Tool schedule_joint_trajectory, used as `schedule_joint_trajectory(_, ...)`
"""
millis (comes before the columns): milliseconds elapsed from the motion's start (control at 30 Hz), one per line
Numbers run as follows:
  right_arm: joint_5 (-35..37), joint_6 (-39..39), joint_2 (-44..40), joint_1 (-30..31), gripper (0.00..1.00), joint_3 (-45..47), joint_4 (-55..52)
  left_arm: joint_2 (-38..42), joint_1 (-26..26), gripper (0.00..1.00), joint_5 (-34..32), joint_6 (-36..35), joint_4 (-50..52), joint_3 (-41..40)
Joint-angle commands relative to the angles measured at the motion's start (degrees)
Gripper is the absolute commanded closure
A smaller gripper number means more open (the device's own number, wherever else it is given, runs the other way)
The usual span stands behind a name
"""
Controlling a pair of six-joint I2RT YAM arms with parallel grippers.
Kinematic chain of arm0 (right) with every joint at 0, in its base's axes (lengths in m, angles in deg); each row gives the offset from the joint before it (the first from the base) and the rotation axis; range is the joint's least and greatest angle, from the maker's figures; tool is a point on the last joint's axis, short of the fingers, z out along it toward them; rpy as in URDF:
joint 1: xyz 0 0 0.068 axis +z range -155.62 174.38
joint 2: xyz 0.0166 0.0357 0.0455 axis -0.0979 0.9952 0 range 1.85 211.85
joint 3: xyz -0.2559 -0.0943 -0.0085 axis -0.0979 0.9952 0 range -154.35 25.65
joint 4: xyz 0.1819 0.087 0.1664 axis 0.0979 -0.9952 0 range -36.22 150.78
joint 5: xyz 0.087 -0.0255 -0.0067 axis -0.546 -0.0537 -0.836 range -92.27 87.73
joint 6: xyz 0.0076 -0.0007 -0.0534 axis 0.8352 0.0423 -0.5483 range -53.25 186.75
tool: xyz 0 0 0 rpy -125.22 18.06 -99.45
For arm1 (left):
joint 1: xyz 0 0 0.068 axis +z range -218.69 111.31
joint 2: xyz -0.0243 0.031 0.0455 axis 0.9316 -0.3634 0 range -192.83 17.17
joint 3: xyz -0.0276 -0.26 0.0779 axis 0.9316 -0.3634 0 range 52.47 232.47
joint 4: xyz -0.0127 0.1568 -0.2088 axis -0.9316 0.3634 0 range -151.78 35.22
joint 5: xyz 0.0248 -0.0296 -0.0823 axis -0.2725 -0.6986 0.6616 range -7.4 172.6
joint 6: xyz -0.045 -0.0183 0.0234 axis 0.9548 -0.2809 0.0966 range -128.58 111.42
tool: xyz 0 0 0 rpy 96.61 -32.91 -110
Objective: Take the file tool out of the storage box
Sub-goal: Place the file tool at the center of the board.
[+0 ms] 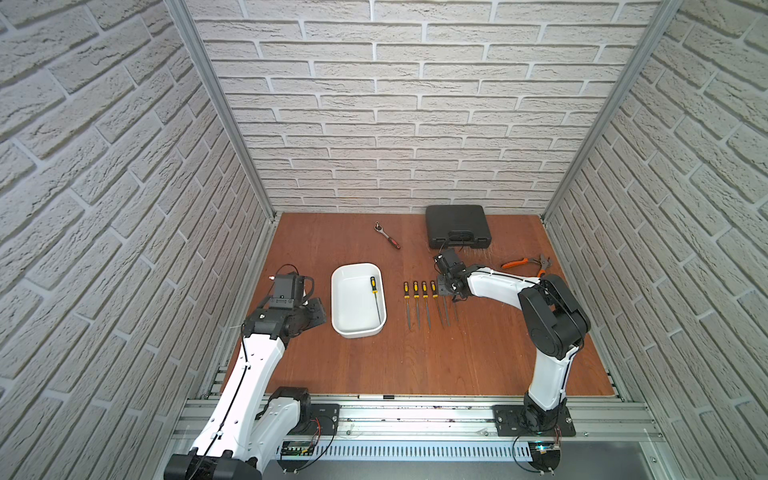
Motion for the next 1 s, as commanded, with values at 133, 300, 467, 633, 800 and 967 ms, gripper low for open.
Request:
schedule_joint_trajectory(133, 1.2, -0.1, -0.8, 0.1, 0.65, 0.5, 1.0, 1.1, -0.7, 0.45, -1.1, -0.3, 0.1, -0.7)
schedule_joint_trajectory(300, 1.9, -1.3, -4.5, 0.3, 0.65, -0.8, -0.6, 1.4, -0.9, 0.45, -1.2, -0.3, 0.3, -0.5)
schedule_joint_trajectory(467, 1.9, -4.2, -9.5, 4.7, 0.64, -6.6, -3.9, 1.5, -1.0, 0.45, -1.3, -0.1, 0.1, -0.6)
schedule_joint_trajectory(633, 1.5, -7.4, -7.6, 15.2, 0.64, -16.0, -6.4, 1.7, -1.0, 0.45, -1.7, 0.1, 0.0, -0.7)
schedule_joint_trajectory(800, -3.3, -3.6, -0.8, 22.8, 0.63, -24.3, -4.2, 3.0, -1.0, 0.45, -2.2, 0.2, 0.2, -0.9)
schedule_joint_trajectory(967, -0.2, -3.3, 15.5, 27.9, 0.59, -45.1, -16.6, 2.8, -1.0, 0.45, -1.9, 0.4, 0.1, -0.7)
